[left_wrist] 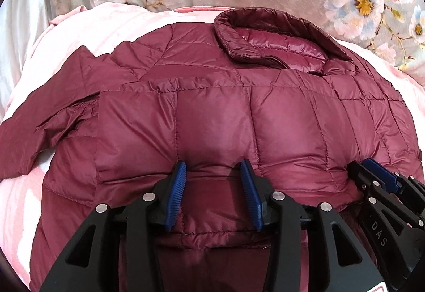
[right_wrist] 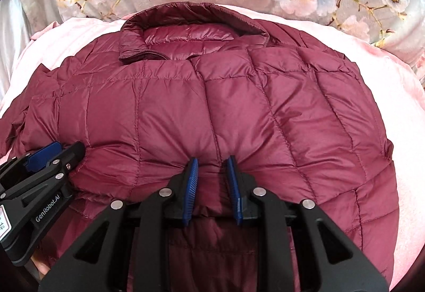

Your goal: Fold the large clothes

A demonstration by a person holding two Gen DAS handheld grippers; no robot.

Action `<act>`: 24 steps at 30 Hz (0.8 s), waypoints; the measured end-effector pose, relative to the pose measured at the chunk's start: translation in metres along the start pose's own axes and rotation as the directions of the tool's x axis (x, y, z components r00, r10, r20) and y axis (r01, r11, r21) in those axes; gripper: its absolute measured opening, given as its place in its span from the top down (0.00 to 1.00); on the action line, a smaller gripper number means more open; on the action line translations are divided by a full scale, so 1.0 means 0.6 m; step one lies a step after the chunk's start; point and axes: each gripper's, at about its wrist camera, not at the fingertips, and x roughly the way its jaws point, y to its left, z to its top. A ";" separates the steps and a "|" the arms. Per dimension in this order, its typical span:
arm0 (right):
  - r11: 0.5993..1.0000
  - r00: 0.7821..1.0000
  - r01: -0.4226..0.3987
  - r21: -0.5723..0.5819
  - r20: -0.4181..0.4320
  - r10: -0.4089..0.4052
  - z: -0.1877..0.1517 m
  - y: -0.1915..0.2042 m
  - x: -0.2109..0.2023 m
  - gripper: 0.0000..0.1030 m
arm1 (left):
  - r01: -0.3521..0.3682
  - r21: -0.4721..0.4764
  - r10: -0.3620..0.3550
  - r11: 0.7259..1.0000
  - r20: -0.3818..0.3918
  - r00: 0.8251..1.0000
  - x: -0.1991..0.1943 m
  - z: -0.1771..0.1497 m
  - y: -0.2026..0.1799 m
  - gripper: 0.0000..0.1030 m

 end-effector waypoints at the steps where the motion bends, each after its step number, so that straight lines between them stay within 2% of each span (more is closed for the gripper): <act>1: 1.000 1.000 0.000 0.001 0.000 0.000 0.000 0.000 0.000 0.79 | 0.000 0.001 0.000 1.000 0.001 1.000 0.000 0.000 -0.001 0.57; 5: 1.000 1.000 -0.010 0.009 0.002 0.010 0.001 -0.001 0.002 0.78 | 0.009 0.002 -0.009 1.000 0.002 1.000 0.000 0.000 -0.001 0.55; 7: 1.000 1.000 -0.017 0.014 0.002 0.017 0.001 -0.003 0.003 0.78 | 0.034 -0.012 -0.034 0.999 0.005 0.999 -0.002 0.000 0.004 0.50; 9: 0.999 1.000 -0.026 0.022 0.002 0.026 0.002 -0.005 0.004 0.78 | 0.073 -0.062 -0.071 0.995 0.025 0.997 -0.012 -0.001 0.020 0.45; 13: 0.998 0.999 -0.053 0.044 0.005 0.053 0.003 -0.011 0.003 0.77 | 0.057 -0.176 -0.048 0.983 0.057 0.997 -0.061 0.000 0.094 0.40; 15: 0.996 0.998 -0.066 0.058 0.016 0.065 0.003 -0.015 -0.001 0.75 | 0.077 -0.278 -0.064 0.958 0.059 0.996 -0.095 -0.009 0.167 0.34; 17: 0.998 0.999 -0.031 0.061 0.038 0.029 -0.002 -0.014 -0.017 0.72 | 0.065 -0.368 -0.049 0.927 0.054 0.997 -0.119 -0.019 0.243 0.34; 19: 0.998 0.998 -0.027 0.051 0.061 0.024 -0.011 -0.011 -0.037 0.65 | -0.011 -0.449 0.030 0.894 0.037 0.999 -0.139 -0.031 0.334 0.34; 21: 0.998 0.997 -0.036 0.045 0.076 0.033 -0.024 -0.004 -0.058 0.64 | -0.118 -0.514 0.133 0.849 -0.007 0.991 -0.149 -0.045 0.433 0.34; 22: 0.998 0.996 -0.039 0.040 0.077 0.036 -0.029 -0.001 -0.063 0.60 | -0.147 -0.540 0.157 0.829 -0.029 0.987 -0.150 -0.050 0.465 0.34; 24: 0.999 0.996 -0.035 0.022 0.080 0.033 -0.038 0.007 -0.071 0.55 | -0.184 -0.626 0.180 0.758 -0.070 0.981 -0.153 -0.068 0.552 0.34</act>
